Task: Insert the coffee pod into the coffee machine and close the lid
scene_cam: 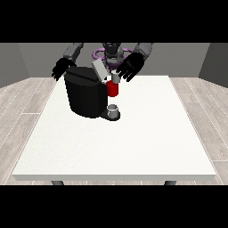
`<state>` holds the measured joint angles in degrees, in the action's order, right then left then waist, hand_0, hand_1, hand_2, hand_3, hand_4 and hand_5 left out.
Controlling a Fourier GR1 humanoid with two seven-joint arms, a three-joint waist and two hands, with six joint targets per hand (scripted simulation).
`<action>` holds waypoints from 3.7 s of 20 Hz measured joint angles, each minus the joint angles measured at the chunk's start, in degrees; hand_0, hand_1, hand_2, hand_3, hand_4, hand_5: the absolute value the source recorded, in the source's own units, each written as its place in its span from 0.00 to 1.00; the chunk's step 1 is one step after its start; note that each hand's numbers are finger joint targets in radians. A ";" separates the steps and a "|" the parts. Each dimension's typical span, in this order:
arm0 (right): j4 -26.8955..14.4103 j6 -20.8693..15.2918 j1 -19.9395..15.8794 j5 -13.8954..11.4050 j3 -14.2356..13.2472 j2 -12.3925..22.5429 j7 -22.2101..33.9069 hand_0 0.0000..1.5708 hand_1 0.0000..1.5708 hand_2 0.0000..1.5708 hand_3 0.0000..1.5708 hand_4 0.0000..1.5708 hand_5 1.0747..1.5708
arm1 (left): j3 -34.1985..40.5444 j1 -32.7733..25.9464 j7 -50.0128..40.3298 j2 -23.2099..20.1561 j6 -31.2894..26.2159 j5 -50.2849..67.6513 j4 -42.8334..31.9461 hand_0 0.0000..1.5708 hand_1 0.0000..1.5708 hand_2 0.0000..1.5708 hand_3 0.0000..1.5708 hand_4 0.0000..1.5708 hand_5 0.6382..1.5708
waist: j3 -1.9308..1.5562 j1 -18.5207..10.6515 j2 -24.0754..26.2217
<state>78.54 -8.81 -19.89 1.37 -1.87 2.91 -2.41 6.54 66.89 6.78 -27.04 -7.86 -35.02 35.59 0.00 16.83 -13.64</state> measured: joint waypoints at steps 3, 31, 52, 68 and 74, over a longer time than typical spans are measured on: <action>-0.20 -0.24 0.41 0.06 -0.27 -0.04 0.23 0.00 0.00 0.00 0.00 0.33 1.00 | -0.26 -0.36 0.37 0.87 -0.14 -0.17 0.04 0.78 0.78 0.82 0.77 0.33 1.00 | 0.00 -0.32 0.11; 1.61 -0.23 1.09 0.93 -0.87 -0.09 0.92 0.00 0.00 0.00 0.00 0.28 1.00 | 0.19 0.28 -0.45 2.39 -0.32 -2.30 -1.15 0.74 0.74 0.76 0.67 0.29 1.00 | -0.08 -0.11 -0.69; 0.73 -1.68 1.06 0.22 -1.01 -0.97 -1.55 0.00 0.00 0.00 0.00 0.28 1.00 | -2.09 -0.18 3.48 0.57 -1.86 -6.08 -0.40 0.00 0.00 0.00 0.00 0.00 1.00 | -0.09 -1.08 -2.02; -4.01 -0.93 3.34 1.59 -3.56 0.15 -3.88 0.00 0.00 0.00 0.00 0.26 1.00 | -3.57 -2.04 3.14 2.12 -4.97 -8.21 0.73 0.00 0.00 0.00 0.00 0.00 1.00 | -0.01 -3.82 2.28; -5.79 -1.26 6.40 1.85 -3.99 -0.41 -4.91 0.00 0.00 0.00 0.00 0.26 1.00 | -2.43 -5.27 2.45 5.38 -5.40 -6.31 2.11 0.00 0.00 0.00 0.00 0.00 1.00 | 0.00 -6.35 6.68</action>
<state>72.75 -10.07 -13.49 3.21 -5.86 2.49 -7.32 4.11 61.62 9.23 -21.65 -13.26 -41.33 37.70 -0.01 10.48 -6.97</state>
